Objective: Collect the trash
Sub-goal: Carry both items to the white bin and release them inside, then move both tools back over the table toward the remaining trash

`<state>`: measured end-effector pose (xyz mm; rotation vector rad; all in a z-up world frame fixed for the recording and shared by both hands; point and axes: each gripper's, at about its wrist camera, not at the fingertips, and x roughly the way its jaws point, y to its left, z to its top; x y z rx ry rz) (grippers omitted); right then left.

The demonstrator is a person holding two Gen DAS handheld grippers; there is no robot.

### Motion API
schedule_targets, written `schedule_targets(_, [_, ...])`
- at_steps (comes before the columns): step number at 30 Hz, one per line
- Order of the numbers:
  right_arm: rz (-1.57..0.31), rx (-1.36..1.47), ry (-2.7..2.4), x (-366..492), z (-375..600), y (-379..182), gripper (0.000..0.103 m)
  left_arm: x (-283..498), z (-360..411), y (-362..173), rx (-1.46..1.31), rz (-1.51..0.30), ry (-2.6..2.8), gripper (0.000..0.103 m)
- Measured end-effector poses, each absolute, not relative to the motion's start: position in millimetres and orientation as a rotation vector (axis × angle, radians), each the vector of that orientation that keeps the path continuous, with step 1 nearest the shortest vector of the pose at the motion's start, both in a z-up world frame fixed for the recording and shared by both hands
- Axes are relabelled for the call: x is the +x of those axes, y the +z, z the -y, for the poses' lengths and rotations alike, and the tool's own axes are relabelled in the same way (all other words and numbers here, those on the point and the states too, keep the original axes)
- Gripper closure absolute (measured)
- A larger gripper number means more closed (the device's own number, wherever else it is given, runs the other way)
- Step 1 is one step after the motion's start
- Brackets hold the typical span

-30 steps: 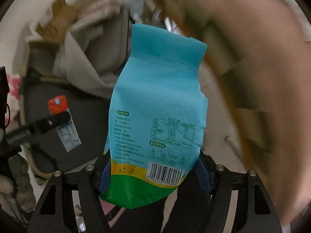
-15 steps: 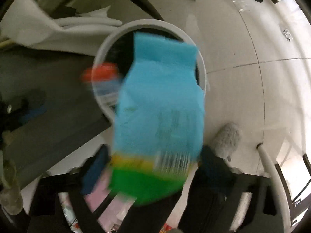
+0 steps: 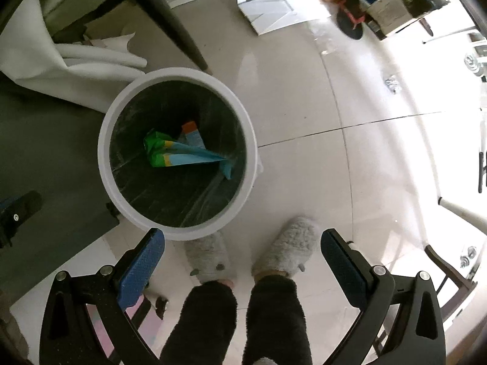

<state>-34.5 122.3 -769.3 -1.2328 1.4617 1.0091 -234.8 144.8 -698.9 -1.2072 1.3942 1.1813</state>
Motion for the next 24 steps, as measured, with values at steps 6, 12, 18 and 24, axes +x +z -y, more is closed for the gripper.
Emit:
schedule_targets(6, [-1.419, -1.203, 1.033, -26.7, -117.5, -725.8, 0.0, -223.0, -134.1, -664.6, -1.166, -1.38, 1.167, 0.006])
schedule_targets(12, [-1.381, -1.157, 1.058, -25.1, -112.2, -670.9, 0.0, -221.2, -120.5, -616.4, -1.149, -1.344, 1.177, 0.006])
schedule_targets(18, [-1.382, -1.099, 1.087, -20.7, -103.3, -599.6, 0.0, -218.8, -104.0, -556.8, -1.125, -1.334, 1.187, 0.006])
schedule_targets(24, [-1.367, -1.065, 1.112, -19.7, -91.4, -524.7, 0.0, -218.2, -85.8, -492.6, -1.115, -1.317, 1.17, 0.006])
